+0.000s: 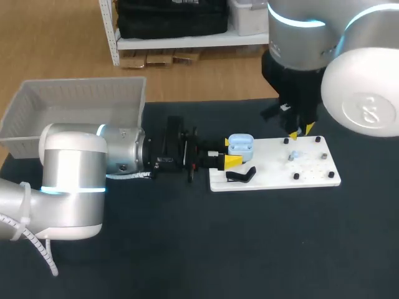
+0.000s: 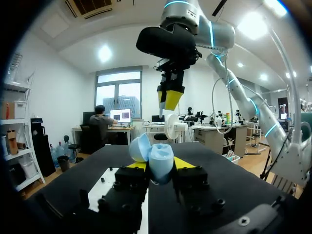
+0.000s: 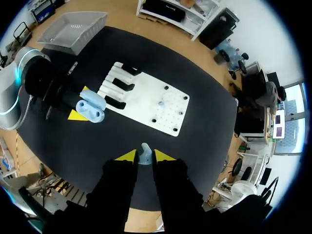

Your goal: Pick up each earbud case from the left stands, insert the matching earbuds, close the lid, and place the case in the box.

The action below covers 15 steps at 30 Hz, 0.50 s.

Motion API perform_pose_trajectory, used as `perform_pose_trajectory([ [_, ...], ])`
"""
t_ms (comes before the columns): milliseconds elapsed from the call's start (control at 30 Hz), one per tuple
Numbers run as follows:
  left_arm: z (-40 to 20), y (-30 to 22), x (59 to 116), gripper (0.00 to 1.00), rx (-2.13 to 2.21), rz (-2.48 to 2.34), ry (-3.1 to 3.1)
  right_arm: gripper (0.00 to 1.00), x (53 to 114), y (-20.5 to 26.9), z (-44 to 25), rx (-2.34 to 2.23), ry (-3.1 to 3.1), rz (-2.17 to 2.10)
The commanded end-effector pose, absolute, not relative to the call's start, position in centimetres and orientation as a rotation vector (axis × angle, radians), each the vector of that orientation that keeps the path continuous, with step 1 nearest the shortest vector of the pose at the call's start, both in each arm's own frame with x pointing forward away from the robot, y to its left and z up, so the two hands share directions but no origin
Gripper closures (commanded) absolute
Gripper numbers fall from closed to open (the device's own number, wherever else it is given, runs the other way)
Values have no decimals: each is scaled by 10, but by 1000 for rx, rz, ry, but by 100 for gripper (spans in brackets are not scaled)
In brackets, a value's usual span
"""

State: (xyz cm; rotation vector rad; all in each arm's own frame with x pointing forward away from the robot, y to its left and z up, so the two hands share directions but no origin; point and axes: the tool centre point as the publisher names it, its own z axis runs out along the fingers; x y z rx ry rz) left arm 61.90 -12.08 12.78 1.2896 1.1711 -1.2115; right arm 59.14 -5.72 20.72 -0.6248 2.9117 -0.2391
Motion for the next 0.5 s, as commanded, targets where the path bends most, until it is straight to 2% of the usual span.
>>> perform_pose_trajectory([
  [33,127,-121,617,100,1284,-1206,1170,100,590,-58,207,-622,2907,-238],
  [267,127,-121,617,100,1284,-1206,1170,100,590,-58,207,-622,2907,-238],
  [500,127,-121,617,100,1284,-1206,1170,100,589,-21,226,-117,2992,-182],
])
